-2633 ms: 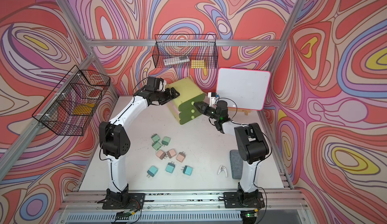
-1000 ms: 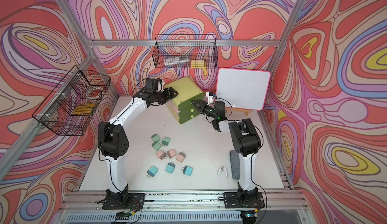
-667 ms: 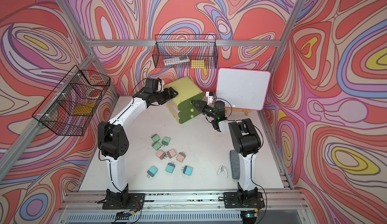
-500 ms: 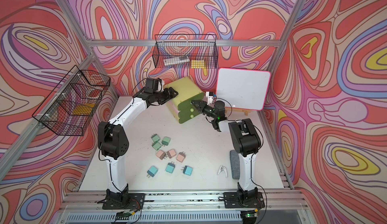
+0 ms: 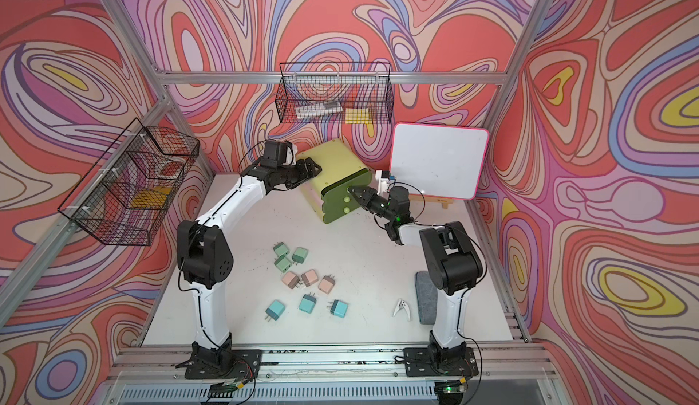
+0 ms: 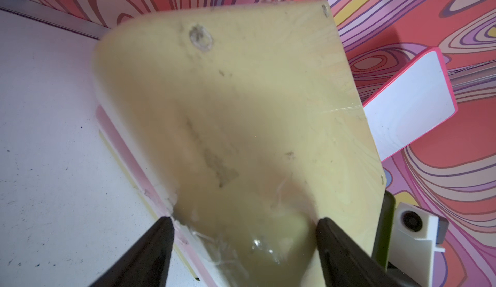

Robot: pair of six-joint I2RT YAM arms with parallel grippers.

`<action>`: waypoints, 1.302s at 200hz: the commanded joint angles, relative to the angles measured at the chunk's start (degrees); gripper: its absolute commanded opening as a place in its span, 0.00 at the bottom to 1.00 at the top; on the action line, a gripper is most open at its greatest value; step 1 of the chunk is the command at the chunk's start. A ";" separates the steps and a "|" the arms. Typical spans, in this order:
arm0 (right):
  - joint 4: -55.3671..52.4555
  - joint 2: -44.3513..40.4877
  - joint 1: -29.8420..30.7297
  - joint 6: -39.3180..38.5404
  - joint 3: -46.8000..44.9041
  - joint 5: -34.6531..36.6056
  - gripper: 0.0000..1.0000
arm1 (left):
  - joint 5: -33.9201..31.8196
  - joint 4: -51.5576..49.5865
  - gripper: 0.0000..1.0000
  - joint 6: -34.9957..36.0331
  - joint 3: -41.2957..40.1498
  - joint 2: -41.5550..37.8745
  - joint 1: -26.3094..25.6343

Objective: Place the plugs into the drawer by color
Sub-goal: Open the drawer in the storage box.

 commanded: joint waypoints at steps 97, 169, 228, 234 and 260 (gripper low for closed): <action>-8.33 -15.87 0.13 -8.47 -14.15 4.53 0.09 | -3.28 -6.11 0.82 1.34 -0.99 1.76 0.01; -9.09 -16.47 0.13 -10.00 -15.18 4.26 0.12 | -3.25 -7.26 0.82 2.07 0.64 2.24 -0.14; -17.05 -20.35 0.13 -15.92 -14.66 3.37 0.52 | -2.27 -9.31 0.84 3.41 1.08 0.38 -0.25; -18.74 -21.43 0.13 -16.93 -14.74 3.35 0.54 | -1.93 -9.69 0.84 3.96 1.14 0.10 -0.25; -25.99 -26.20 1.25 -21.03 -16.49 4.48 0.59 | -2.91 -13.52 0.86 7.01 2.72 -1.06 -0.25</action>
